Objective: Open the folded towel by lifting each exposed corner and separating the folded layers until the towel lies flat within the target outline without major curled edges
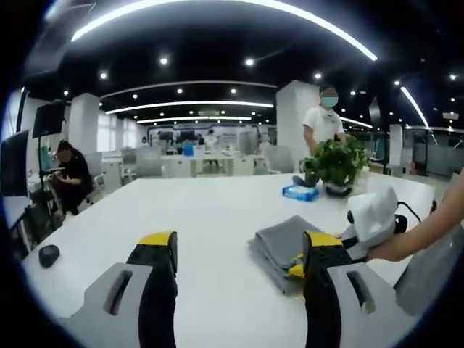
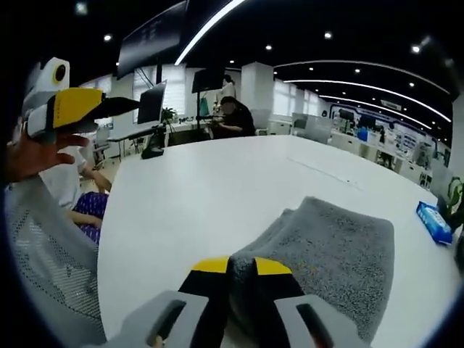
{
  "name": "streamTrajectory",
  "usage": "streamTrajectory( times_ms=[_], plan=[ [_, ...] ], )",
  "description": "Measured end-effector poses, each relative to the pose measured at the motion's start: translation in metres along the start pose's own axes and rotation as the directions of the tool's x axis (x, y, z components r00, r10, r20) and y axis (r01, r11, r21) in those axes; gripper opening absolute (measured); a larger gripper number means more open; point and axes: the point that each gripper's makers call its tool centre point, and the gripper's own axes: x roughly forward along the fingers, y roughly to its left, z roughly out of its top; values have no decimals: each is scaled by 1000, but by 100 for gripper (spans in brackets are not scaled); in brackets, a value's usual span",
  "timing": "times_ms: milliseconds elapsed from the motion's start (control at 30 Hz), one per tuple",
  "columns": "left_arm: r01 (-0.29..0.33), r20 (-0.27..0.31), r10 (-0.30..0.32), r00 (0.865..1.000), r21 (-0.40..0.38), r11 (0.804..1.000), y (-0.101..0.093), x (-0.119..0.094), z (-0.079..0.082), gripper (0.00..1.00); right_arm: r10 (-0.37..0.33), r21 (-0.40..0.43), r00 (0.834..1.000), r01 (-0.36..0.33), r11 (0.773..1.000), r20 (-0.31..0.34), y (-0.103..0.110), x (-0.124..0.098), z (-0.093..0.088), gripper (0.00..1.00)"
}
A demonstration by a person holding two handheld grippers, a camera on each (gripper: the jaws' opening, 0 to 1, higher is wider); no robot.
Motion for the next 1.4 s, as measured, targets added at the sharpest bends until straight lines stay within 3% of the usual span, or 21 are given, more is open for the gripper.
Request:
streamTrajectory(
  times_ms=[200,300,467,767,967,1167,1267,1400],
  plan=[
    [3,0,-3,1000,-10,1000,0,-1,0,69,2,34,998,-4,999,65,-5,-12,19,4],
    [4,-3,-4,1000,-11,1000,-1,-2,0,68,2,100,995,-12,995,96,-11,-17,29,3],
    [11,-12,-11,1000,-12,1000,-2,-2,-1,65,-46,146,989,24,989,143,-27,-30,41,3],
    [13,1,-13,1000,-80,997,4,-5,0,65,-121,188,972,82,979,202,-51,-49,55,3],
    [-9,-18,7,1000,-97,995,9,-4,-4,64,-183,215,957,134,967,224,-69,-66,56,3],
    [14,-52,-15,999,-29,999,-1,-2,-10,64,-263,277,935,194,941,239,-94,-89,50,3],
    [25,-68,-26,997,-19,1000,-3,-1,-13,63,-326,298,918,253,920,226,-111,-102,43,3],
    [30,-74,-31,997,-18,999,-4,-1,-14,62,-355,331,908,272,904,222,-124,-113,36,3]
  ],
)
